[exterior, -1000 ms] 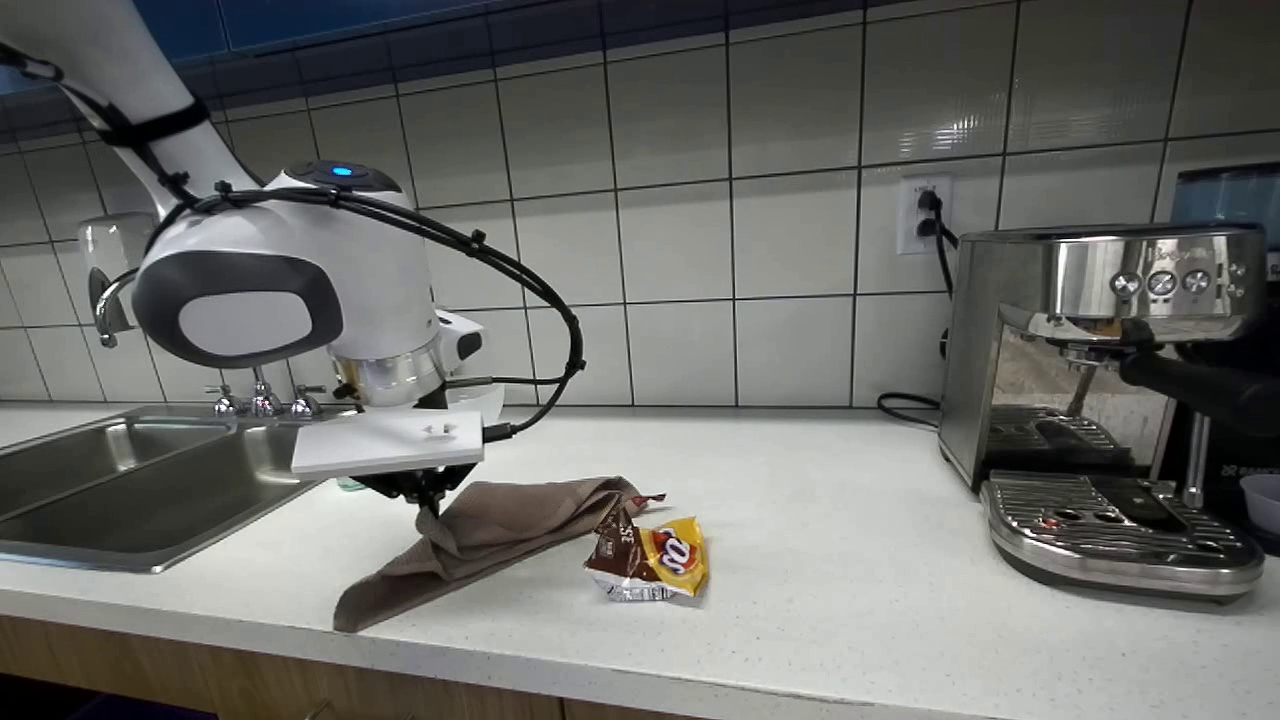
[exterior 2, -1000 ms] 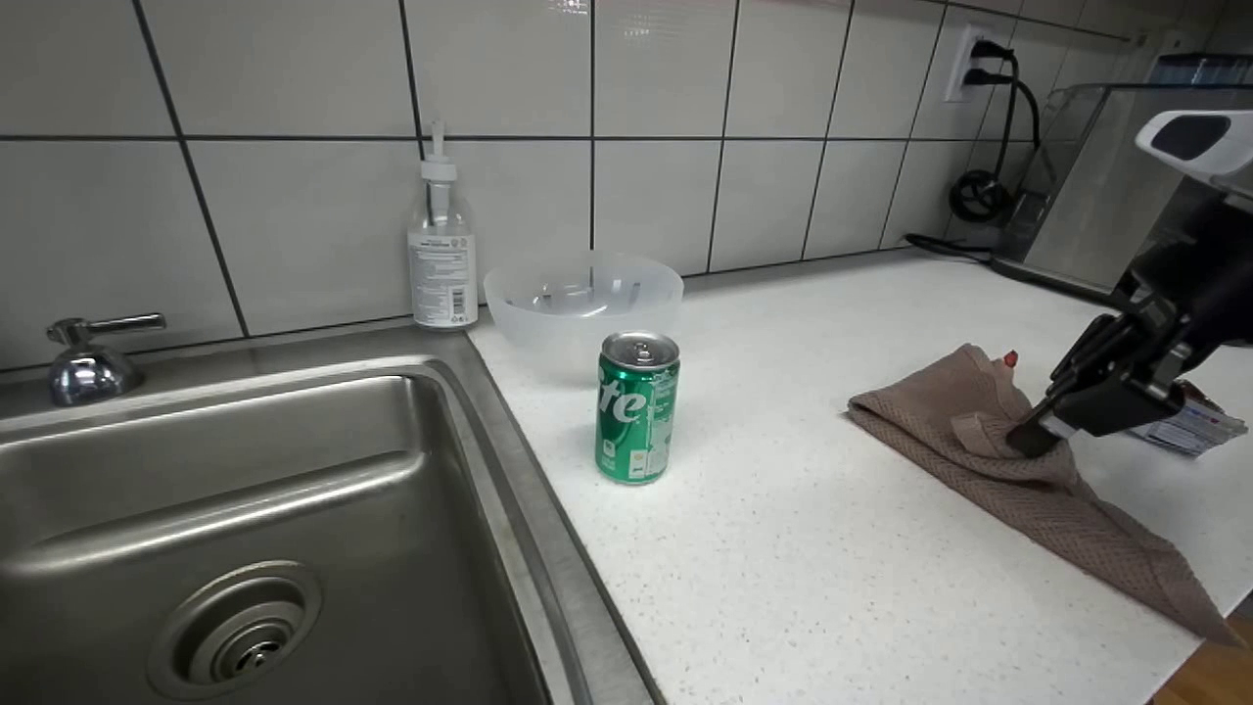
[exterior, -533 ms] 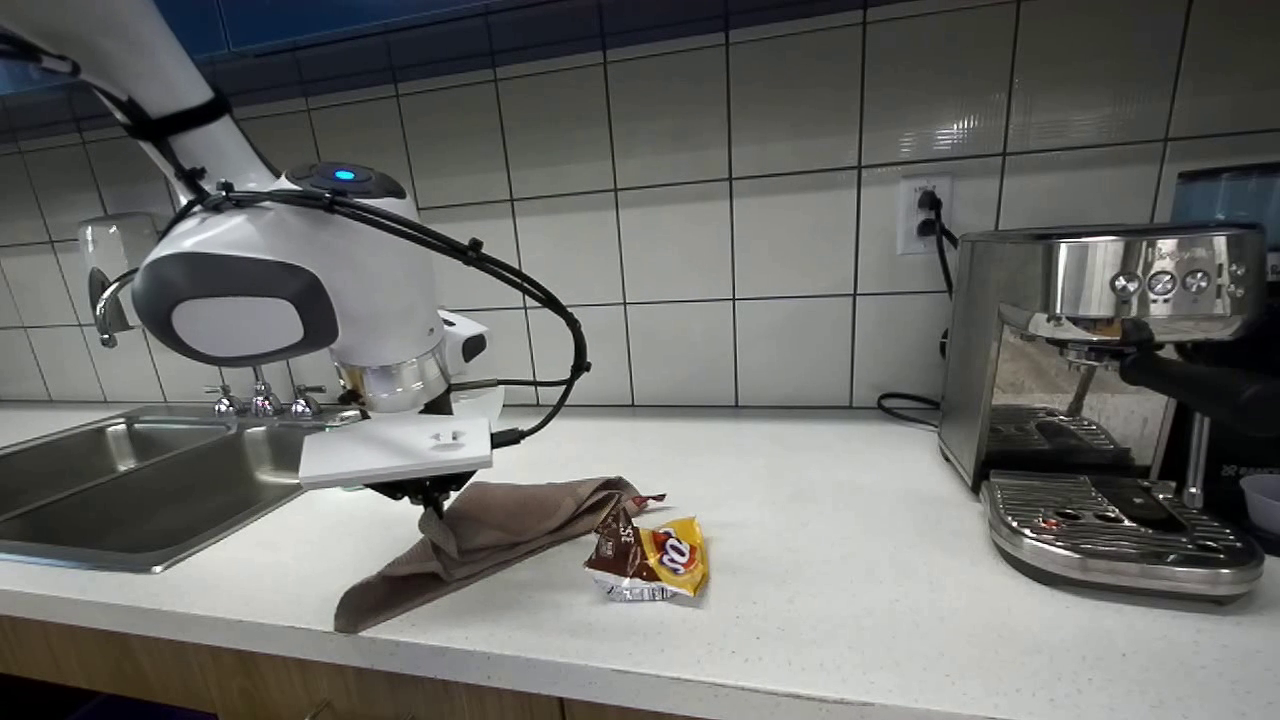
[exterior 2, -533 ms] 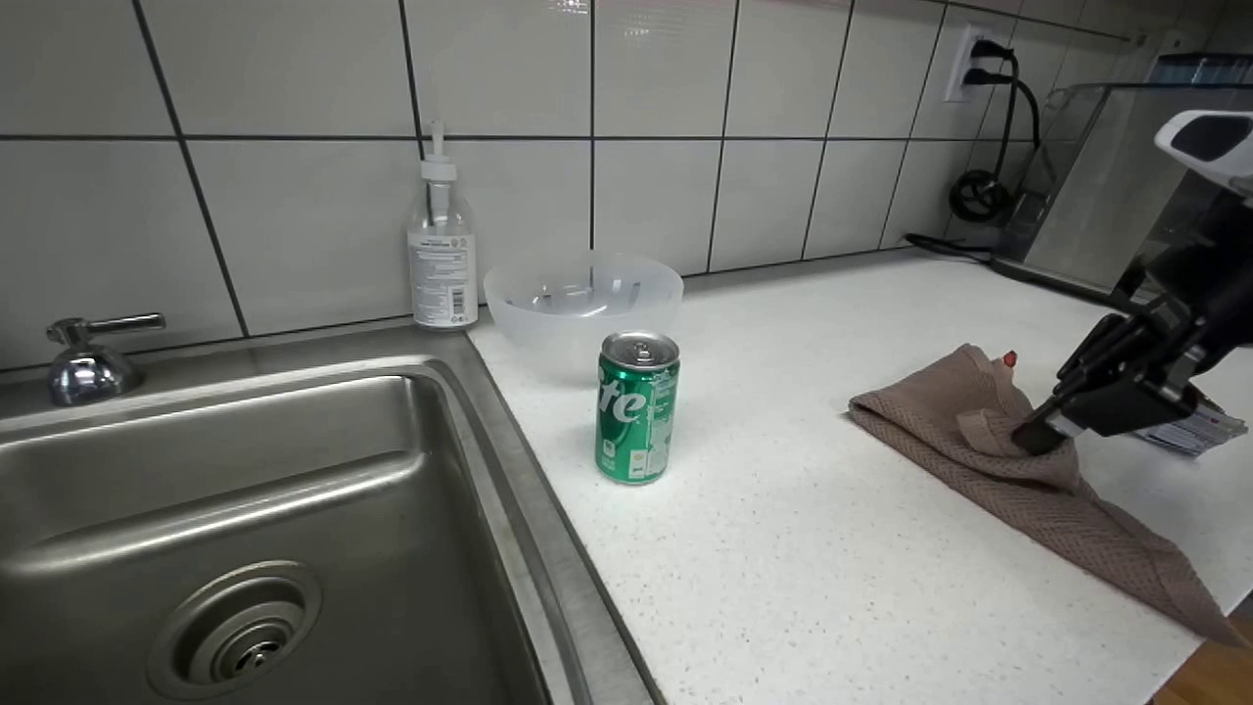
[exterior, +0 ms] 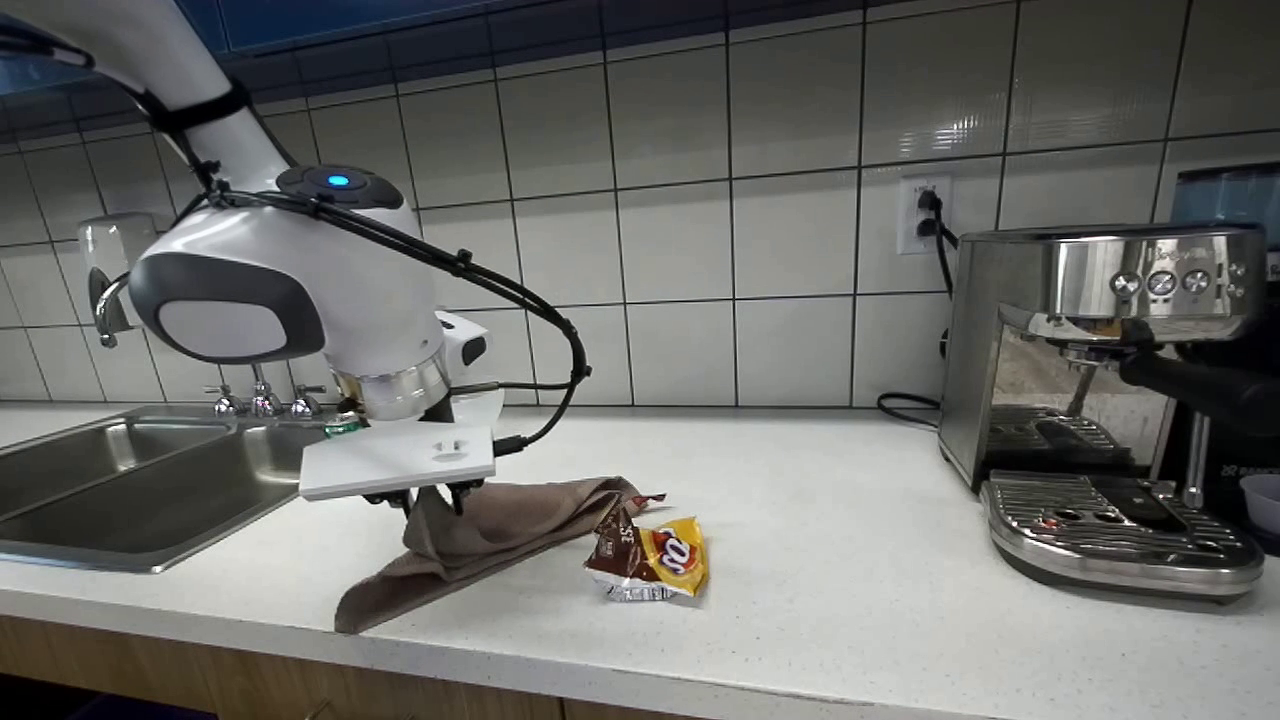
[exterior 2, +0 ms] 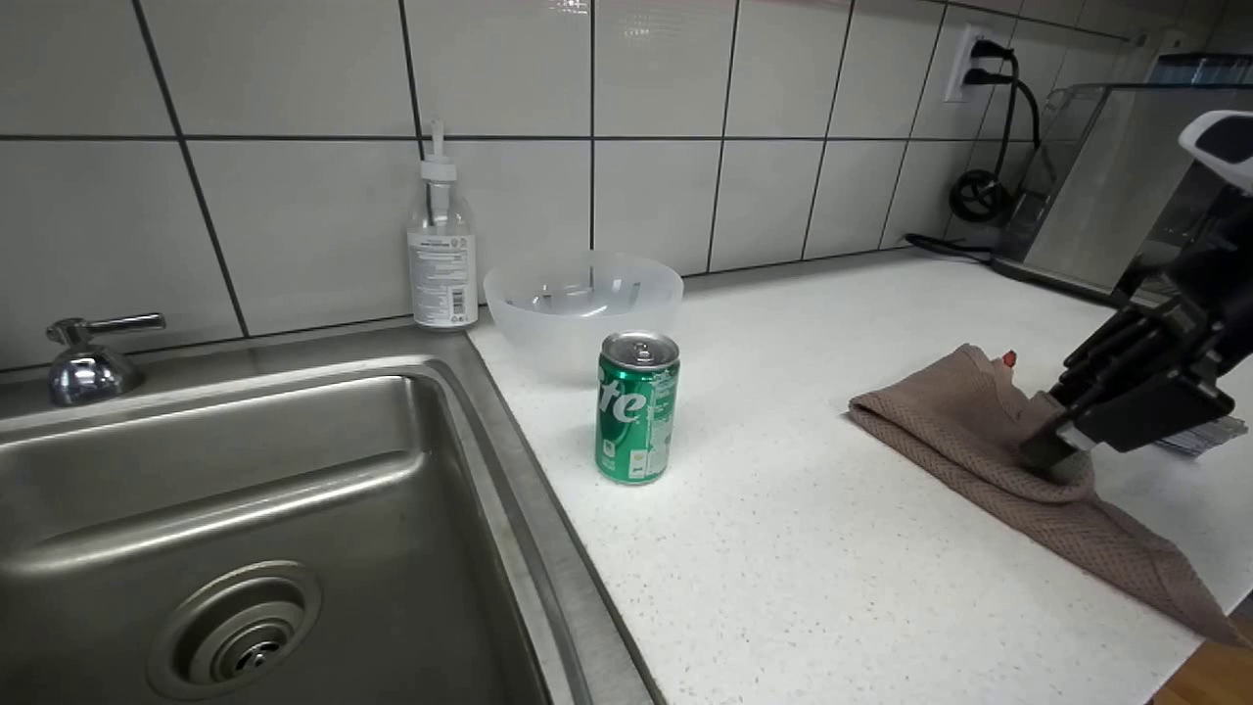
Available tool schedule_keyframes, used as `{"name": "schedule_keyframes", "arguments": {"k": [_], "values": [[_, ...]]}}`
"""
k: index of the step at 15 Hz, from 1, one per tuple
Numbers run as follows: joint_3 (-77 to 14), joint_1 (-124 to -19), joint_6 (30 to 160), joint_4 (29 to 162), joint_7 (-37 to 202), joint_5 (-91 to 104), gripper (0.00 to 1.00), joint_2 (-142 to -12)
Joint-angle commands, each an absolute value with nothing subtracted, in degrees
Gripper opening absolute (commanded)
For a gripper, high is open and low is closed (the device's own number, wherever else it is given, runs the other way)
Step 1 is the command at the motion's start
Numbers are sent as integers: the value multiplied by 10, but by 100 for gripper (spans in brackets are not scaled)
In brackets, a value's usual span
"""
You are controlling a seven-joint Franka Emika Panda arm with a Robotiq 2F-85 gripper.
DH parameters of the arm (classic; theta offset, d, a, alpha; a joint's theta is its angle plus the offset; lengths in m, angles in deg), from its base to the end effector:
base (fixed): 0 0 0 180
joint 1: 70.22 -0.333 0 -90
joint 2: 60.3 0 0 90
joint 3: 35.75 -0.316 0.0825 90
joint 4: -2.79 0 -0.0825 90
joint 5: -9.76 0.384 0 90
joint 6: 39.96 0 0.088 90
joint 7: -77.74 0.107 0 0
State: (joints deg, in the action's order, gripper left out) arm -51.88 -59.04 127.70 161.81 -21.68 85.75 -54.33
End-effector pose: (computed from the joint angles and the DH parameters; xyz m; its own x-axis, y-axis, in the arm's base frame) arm 0.3700 -0.0324 0.2483 0.7673 0.4734 0.4326 0.5194 -0.8544 0.0138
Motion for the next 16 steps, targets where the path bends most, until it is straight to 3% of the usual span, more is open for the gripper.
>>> {"name": "schedule_keyframes", "arguments": {"k": [1, 4, 16], "values": [[-524, -585, 1275, 1618, -258, 906, 79, -525], [-524, -587, 1273, 1617, -253, 924, 99, -517], [-530, -580, 1270, 1621, -157, 866, 100, -488]]}}
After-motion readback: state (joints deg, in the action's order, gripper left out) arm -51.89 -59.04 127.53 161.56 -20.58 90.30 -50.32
